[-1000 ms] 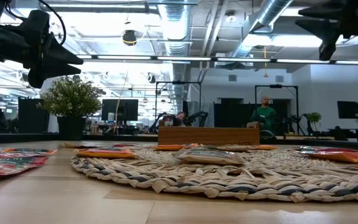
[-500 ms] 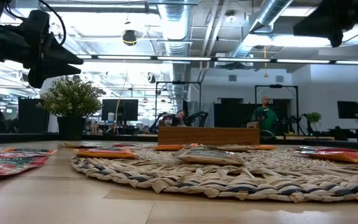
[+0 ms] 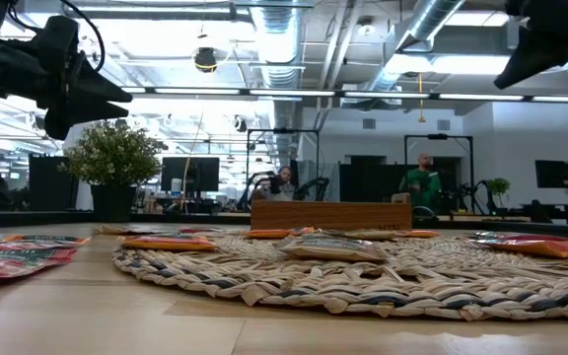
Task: Pick & Place Tea
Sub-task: Put the brown tea bag into the right section of the wooden organizer
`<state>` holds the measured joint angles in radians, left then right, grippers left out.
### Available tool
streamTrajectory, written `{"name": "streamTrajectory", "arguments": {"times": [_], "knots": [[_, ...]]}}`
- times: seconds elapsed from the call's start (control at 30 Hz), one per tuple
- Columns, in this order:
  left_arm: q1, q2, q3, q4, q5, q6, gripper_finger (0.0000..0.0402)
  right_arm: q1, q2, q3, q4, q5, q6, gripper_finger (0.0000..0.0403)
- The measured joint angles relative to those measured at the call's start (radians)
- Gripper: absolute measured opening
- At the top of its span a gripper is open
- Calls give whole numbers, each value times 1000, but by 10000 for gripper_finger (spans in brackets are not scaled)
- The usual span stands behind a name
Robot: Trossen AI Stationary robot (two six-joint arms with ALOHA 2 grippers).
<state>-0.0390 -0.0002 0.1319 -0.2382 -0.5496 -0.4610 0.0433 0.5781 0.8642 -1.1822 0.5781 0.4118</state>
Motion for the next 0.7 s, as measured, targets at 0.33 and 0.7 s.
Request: {"name": "streamTrajectory", "arguments": {"times": [0.33, 0.7], "knots": [[0, 0, 0, 0, 0, 0, 151, 0, 0, 0, -76, -57, 87, 85], [0, 0, 0, 0, 0, 0, 151, 0, 57, -4, -354, -174, 460, 105]]}}
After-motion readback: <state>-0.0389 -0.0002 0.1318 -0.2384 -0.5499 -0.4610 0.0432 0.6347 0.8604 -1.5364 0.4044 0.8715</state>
